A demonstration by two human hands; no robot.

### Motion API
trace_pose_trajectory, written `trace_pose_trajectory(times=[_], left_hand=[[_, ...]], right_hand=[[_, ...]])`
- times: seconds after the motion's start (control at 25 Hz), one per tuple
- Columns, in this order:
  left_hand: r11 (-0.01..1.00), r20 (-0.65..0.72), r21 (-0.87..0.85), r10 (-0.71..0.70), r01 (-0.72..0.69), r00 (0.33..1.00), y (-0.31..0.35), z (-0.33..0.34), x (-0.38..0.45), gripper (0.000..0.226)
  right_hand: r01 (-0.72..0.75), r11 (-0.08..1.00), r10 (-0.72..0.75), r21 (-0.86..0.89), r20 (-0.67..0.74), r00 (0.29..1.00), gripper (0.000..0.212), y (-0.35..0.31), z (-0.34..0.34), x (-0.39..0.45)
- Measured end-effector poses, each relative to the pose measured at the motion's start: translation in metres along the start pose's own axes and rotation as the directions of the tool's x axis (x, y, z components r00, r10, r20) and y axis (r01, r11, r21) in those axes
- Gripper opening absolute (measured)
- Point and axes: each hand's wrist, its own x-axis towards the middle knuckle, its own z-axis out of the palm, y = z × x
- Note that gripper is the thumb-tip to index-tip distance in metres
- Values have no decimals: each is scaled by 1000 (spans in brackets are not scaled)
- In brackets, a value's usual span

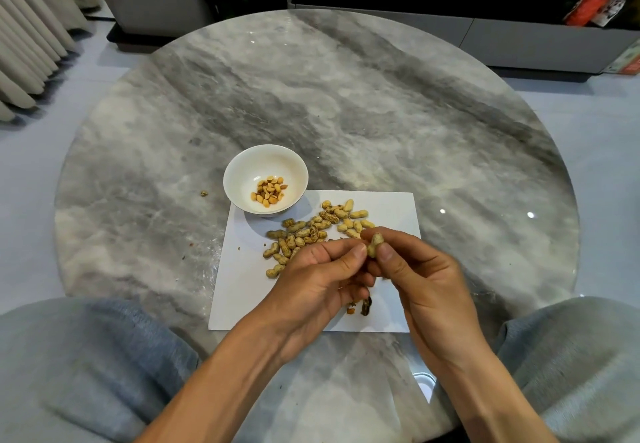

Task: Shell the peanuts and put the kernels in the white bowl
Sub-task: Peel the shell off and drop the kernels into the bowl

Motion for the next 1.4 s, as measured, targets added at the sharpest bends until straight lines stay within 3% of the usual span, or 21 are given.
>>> trace_pose_trajectory(times=[0.16, 0.28, 0.4, 0.68, 0.88, 1.04, 1.4], left_hand=[[970, -228, 235, 121, -66, 966, -4, 1, 1, 13], [949, -274, 283, 218, -138, 937, -7, 6, -1, 7], [944, -237, 245, 278, -219, 931, -8, 7, -1, 20], [924, -153, 285, 308, -256, 939, -9, 1, 3, 20], [951, -160, 205, 266, -232, 951, -9, -1, 5, 23], [958, -154, 189, 247, -217, 957, -12, 3, 3, 40], [881, -206, 355, 399, -312, 894, -24, 5, 4, 17]], right_hand=[[9, 998, -14, -61, -70, 997, 23, 1, -1, 1], [12, 997, -19, -70, -97, 995, 26, 3, 0, 1], [-2, 999, -3, -45, -117, 993, 28, 6, -2, 2], [-99, 990, 104, 99, -55, 993, 31, 12, 6, -2], [-58, 998, 59, 29, -41, 997, 32, 13, 6, 0], [-40, 999, 41, 27, -45, 998, 27, 15, 8, -1], [22, 999, -20, 22, -92, 996, 28, 25, 15, -1]])
